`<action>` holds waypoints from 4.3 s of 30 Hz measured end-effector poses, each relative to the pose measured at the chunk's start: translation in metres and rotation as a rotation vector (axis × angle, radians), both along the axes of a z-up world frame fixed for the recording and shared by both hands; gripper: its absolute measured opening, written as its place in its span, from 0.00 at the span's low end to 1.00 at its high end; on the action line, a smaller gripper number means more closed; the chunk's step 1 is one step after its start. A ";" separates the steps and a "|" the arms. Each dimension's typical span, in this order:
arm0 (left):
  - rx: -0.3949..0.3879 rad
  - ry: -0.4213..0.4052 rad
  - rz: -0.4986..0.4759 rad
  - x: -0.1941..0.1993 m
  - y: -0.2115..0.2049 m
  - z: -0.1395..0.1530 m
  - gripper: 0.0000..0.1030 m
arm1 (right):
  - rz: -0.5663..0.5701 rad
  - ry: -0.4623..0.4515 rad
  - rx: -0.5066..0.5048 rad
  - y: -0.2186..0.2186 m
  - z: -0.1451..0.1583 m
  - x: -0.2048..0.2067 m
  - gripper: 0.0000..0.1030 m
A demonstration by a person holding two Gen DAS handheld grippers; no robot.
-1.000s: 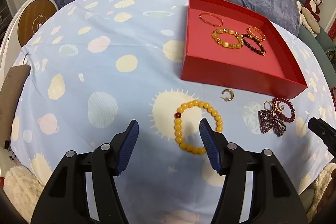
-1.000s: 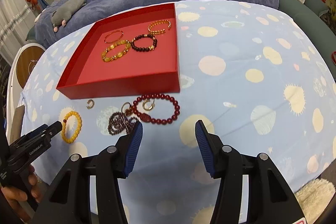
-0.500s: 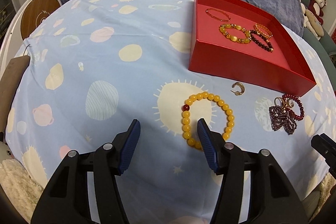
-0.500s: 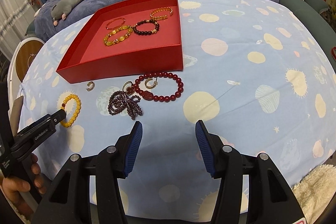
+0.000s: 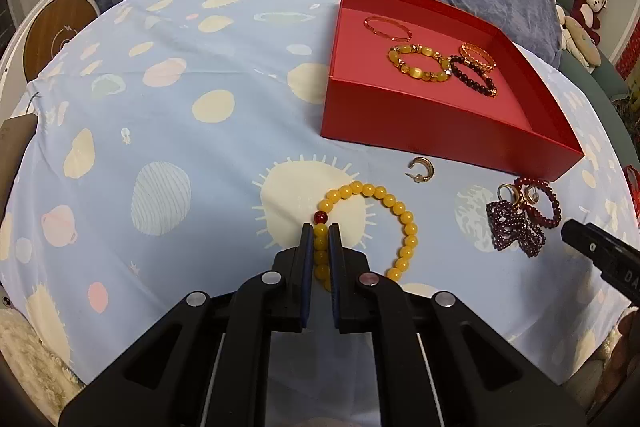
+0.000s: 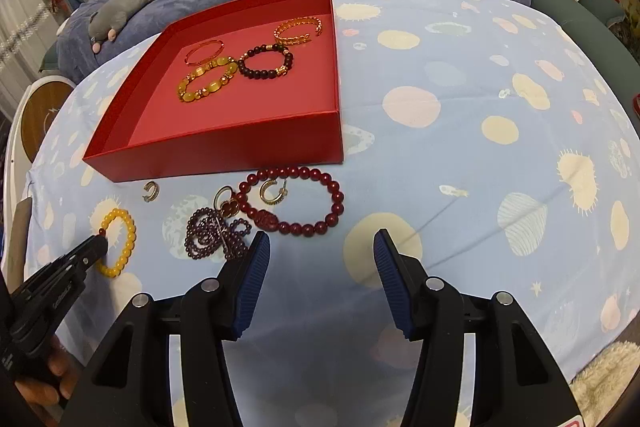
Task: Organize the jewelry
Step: 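Close the left tool on the amber round-bead bracelet, then close the right tool on the dark red bead bracelet while the left tool holds, then carry both bracelets into the red box and open both tools, then withdraw both tools from the box to the remaining jewelry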
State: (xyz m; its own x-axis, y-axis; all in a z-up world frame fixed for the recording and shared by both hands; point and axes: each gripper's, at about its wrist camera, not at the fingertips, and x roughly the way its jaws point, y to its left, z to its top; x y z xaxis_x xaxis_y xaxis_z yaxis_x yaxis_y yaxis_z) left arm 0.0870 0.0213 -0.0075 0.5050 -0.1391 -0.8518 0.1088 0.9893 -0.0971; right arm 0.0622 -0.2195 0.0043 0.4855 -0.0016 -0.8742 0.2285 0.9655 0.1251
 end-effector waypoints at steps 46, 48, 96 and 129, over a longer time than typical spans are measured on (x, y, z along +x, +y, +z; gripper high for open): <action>-0.116 -0.023 -0.037 -0.012 -0.009 0.058 0.07 | 0.053 -0.111 0.078 0.007 0.067 -0.030 0.07; -0.130 -0.038 -0.055 -0.011 -0.014 0.072 0.07 | 0.056 -0.128 0.088 0.007 0.075 -0.028 0.07; -0.004 0.007 -0.092 0.119 -0.073 0.016 0.31 | 0.078 -0.100 -0.001 0.009 0.023 0.109 0.32; 0.053 -0.019 -0.019 0.000 -0.019 0.034 0.36 | 0.099 -0.061 0.040 0.030 0.028 -0.021 0.35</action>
